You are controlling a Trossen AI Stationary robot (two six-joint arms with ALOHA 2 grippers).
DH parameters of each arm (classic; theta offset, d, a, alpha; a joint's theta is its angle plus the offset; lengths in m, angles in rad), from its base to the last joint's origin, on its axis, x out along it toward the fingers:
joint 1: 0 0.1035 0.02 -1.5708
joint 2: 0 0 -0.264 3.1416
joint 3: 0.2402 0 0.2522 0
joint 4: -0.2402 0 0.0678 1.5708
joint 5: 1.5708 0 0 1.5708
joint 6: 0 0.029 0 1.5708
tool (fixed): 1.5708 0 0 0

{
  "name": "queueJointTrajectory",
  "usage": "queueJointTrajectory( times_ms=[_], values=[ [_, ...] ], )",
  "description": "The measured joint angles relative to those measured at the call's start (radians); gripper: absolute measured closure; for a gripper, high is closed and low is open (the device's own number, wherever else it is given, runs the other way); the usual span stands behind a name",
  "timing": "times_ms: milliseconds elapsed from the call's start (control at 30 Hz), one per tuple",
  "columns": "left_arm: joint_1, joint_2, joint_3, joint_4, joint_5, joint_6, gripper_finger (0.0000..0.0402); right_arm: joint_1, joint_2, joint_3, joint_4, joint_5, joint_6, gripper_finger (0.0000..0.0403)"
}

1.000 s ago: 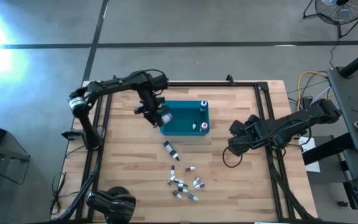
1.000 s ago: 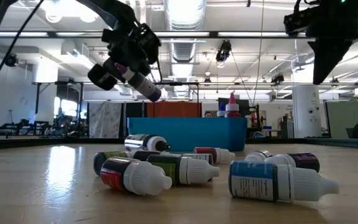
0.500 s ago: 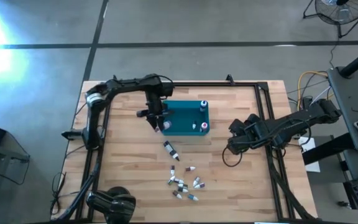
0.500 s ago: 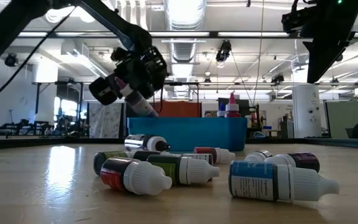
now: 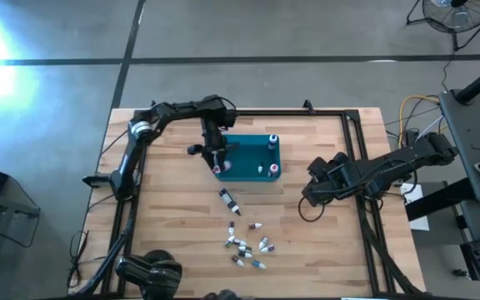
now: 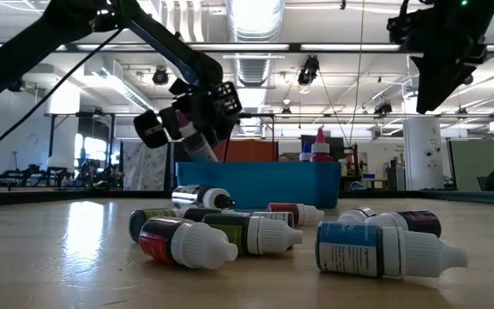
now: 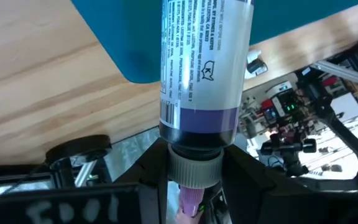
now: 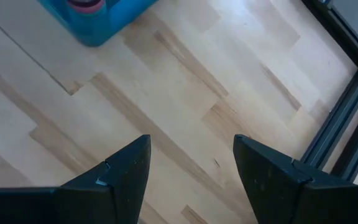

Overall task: Pick & Place food coloring
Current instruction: Put the violet food coloring bottle into the blue bin

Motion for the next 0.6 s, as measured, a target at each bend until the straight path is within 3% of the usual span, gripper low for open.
queueJointTrajectory(
  times_ms=[400,600],
  values=[
    [-0.003,-0.003,-0.002,0.0,0.003,-0.01,0.0268,0.0,0.0,-0.002,0.005,0.026,0.011,0.0179],
    [-0.003,-0.003,-0.002,0.0,-0.01,0.007,0.0261,0.0,0.0,-0.002,0.005,0.026,0.011,0.0179]
  ],
)
